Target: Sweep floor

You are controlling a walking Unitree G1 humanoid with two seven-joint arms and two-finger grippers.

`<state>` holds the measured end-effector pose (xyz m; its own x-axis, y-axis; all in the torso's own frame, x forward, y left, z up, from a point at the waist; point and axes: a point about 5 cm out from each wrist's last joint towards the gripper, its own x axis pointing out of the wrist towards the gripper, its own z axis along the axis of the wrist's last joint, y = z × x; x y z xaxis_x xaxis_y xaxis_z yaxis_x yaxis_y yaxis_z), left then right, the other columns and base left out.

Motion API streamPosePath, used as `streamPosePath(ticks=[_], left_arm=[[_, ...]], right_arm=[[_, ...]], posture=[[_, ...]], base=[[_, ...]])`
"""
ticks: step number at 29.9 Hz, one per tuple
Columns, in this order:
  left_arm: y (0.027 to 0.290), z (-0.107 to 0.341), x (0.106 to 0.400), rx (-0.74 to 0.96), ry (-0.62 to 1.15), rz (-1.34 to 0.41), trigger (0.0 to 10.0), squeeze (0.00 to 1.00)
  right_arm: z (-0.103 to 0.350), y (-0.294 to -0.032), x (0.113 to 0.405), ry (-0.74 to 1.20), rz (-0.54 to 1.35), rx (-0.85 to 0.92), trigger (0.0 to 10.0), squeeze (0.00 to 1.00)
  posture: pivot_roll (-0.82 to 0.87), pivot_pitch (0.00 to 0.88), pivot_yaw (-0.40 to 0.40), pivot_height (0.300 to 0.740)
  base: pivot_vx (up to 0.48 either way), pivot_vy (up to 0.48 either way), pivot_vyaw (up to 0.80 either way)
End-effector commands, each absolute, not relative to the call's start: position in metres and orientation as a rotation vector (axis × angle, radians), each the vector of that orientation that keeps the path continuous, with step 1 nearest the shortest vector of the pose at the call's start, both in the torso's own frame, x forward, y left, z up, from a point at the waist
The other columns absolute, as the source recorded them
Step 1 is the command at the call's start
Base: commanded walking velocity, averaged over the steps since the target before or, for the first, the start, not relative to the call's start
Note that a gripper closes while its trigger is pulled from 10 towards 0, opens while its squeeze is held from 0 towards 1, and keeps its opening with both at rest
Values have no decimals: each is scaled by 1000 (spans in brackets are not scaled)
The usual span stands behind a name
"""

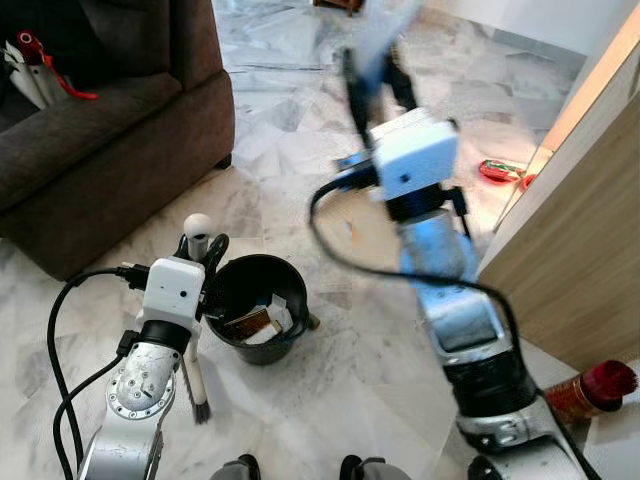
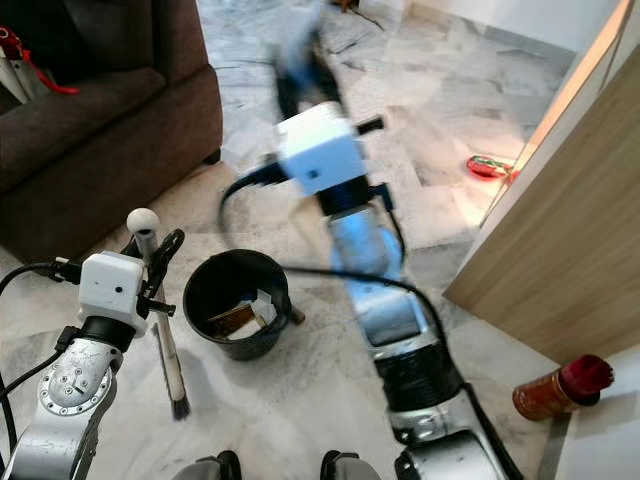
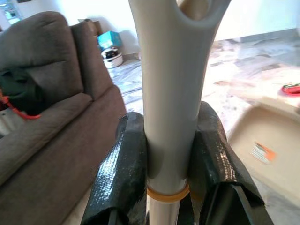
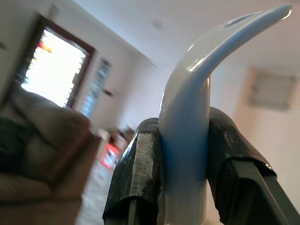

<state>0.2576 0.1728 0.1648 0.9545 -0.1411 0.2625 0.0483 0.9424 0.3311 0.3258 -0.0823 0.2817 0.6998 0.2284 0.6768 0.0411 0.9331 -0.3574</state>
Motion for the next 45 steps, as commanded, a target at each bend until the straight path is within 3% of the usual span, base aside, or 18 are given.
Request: streamPosePath(ticks=[1, 7, 11, 22, 32, 45], left_arm=[[171, 168, 256, 340, -315, -111, 10000, 0], [170, 166, 255, 335, -305, -125, 10000, 0], [170, 165, 254, 331, -298, -126, 10000, 0], [180, 156, 253, 304, -272, -80, 10000, 0], [188, 139, 248, 264, -220, -33, 10000, 0], [184, 131, 246, 216, -206, -31, 10000, 0]], right_arm=[[291, -83, 325, -837, 78, -372, 10000, 0], [264, -106, 342, -698, -7, -427, 10000, 0], [237, -133, 354, -532, -94, -354, 10000, 0], [190, -163, 363, -288, -94, -165, 10000, 0], [168, -171, 352, -251, -15, 36, 10000, 0], [158, -169, 339, -269, 30, 38, 10000, 0]], posture=[[25, 206, -43, 740], [24, 208, -43, 740], [24, 204, -47, 740], [16, 152, -51, 740], [-6, 91, -45, 740], [-13, 69, -38, 740]], base=[[0, 0, 0], [0, 0, 0], [0, 0, 0], [0, 0, 0], [0, 0, 0], [0, 0, 0]])
